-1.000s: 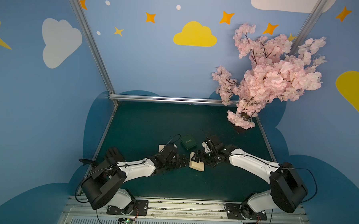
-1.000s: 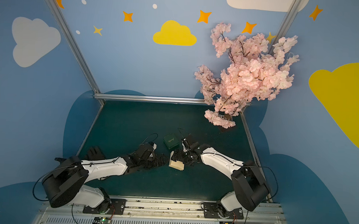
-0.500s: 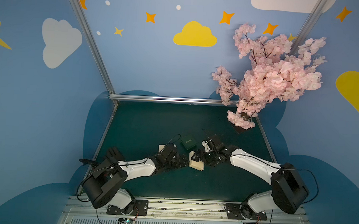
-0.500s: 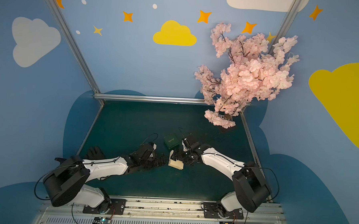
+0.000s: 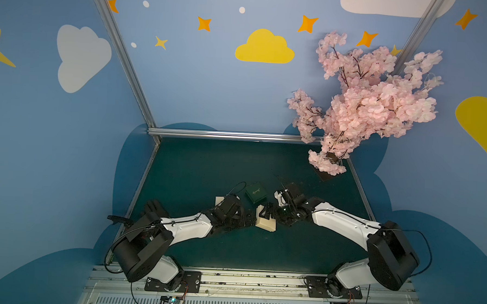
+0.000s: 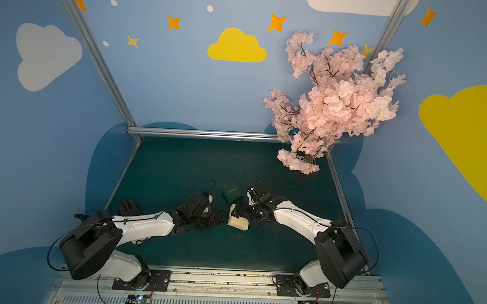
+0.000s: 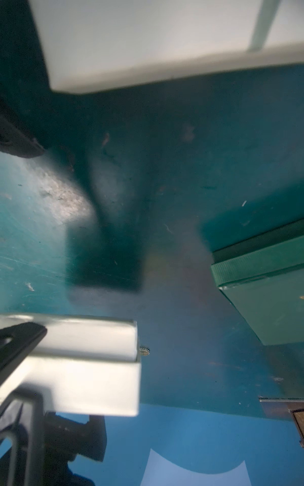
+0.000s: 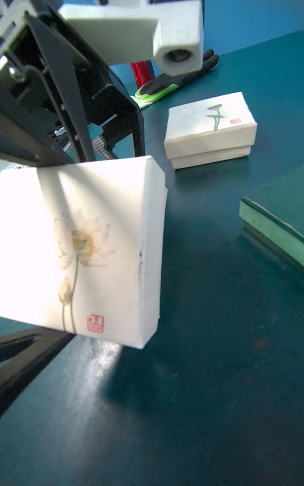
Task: Take the rings out of the lift-off lid box
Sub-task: Pick up the jewelry box from the center of the board, then open the lid on the jewelry box.
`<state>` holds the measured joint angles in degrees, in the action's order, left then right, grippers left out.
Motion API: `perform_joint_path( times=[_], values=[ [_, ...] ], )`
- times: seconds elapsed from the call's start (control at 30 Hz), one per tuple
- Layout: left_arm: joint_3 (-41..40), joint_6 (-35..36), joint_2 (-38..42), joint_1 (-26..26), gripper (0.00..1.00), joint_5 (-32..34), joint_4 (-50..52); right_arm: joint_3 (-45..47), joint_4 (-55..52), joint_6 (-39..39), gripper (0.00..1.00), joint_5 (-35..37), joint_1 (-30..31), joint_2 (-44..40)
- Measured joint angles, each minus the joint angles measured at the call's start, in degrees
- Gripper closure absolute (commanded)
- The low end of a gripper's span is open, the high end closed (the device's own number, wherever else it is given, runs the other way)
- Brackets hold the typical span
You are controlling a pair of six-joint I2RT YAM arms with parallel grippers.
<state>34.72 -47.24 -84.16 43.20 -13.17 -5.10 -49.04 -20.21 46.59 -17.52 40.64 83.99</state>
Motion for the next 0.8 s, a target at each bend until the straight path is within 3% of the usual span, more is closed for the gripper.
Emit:
perform_joint_path(
  times=[0.8],
  values=[
    [1.1, 2.0, 0.0, 0.2, 0.01, 2.1, 3.9, 0.9, 1.0, 1.4, 0.19, -0.6, 0.0, -1.2]
  ],
)
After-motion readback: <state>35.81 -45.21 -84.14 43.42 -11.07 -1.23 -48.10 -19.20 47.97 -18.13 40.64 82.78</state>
